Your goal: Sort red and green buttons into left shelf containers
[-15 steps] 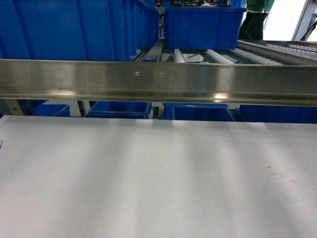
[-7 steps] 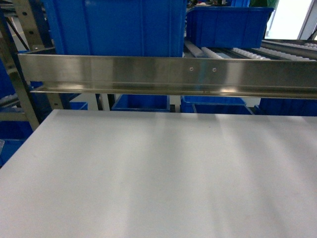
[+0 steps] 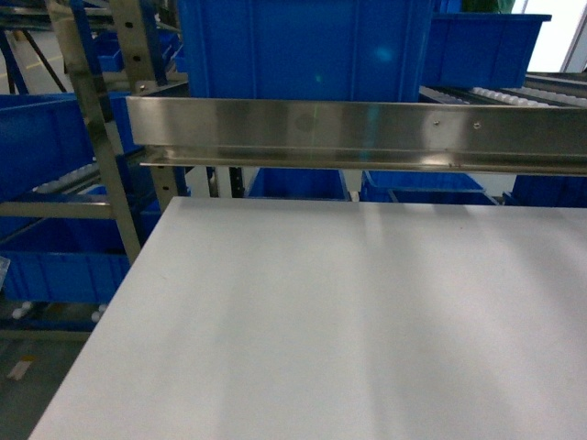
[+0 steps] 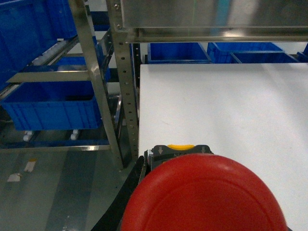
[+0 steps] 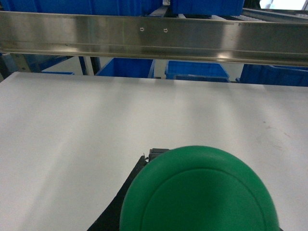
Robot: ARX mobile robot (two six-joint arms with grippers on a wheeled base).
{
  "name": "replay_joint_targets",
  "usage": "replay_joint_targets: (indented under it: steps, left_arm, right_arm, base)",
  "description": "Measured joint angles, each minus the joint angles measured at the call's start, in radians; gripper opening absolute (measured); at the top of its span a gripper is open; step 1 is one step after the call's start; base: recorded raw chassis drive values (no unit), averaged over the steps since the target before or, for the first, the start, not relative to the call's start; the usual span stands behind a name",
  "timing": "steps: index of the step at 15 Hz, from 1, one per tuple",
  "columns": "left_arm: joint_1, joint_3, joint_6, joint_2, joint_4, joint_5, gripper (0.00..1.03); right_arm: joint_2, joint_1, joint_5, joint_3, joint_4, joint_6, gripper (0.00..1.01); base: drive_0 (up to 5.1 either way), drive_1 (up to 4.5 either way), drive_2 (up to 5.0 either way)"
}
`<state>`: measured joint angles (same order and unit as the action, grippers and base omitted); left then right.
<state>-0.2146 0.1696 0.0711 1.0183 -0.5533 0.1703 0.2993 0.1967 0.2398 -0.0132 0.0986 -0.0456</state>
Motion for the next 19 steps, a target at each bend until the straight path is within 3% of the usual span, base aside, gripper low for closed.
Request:
replay_joint_targets:
  steps: [19]
  left_arm:
    - [0.0,0.0,0.0,0.0,0.002,0.002,0.26]
  right_arm:
    - [0.0,0.0,0.0,0.0,0.003,0.0,0.26]
  base:
    - [-5.0,2.45,2.4]
